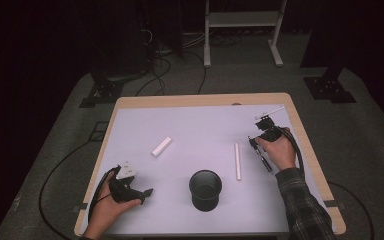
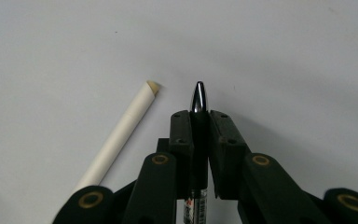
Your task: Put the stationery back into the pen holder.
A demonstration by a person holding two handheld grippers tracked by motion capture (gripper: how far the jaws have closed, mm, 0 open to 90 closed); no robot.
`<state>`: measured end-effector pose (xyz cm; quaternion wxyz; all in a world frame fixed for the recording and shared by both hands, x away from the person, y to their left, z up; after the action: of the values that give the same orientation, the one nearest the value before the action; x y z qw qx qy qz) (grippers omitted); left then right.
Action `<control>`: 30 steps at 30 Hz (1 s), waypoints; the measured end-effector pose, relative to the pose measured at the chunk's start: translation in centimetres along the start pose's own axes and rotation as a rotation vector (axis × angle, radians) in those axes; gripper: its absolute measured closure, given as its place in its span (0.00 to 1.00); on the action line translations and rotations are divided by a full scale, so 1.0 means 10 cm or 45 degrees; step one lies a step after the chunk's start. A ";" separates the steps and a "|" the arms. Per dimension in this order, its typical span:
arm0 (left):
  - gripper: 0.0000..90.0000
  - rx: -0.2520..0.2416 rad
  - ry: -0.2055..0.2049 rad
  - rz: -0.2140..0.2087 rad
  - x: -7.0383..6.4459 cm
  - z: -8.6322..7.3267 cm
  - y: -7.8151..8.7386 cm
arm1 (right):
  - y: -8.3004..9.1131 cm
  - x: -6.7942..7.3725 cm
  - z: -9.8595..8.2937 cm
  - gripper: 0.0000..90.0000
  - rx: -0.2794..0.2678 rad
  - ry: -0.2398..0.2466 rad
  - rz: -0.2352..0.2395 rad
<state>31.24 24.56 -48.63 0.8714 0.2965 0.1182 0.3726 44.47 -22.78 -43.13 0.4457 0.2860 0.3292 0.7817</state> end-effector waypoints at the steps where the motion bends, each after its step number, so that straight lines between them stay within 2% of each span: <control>1: 0.02 0.000 0.000 0.000 0.00 0.00 0.00 | 0.02 0.00 0.00 0.88 -0.012 0.003 0.001; 14: 0.02 -0.005 0.000 0.002 0.00 0.00 0.00 | 0.25 0.08 -0.10 0.88 -0.134 0.011 0.072; 22: 0.02 -0.004 0.000 0.002 0.00 0.00 0.00 | 0.31 0.10 -0.21 0.88 -0.188 0.001 0.115; 30: 0.02 -0.005 0.000 0.003 0.00 0.00 0.00 | 0.42 0.16 -0.25 0.88 -0.248 0.039 0.163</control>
<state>31.22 24.54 -48.64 0.8715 0.2950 0.1173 0.3739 39.79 -23.67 -41.25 0.4154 0.2498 0.2395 0.8412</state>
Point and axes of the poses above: each handheld gripper's, and its own axes: y roughly backward along the jaws, z roughly out of its top, x roughly to its left, the point moved 1 cm from there along -y, roughly forward along the jaws, and after that the axes turned 8 degrees about -x, right-handed, at the moved point
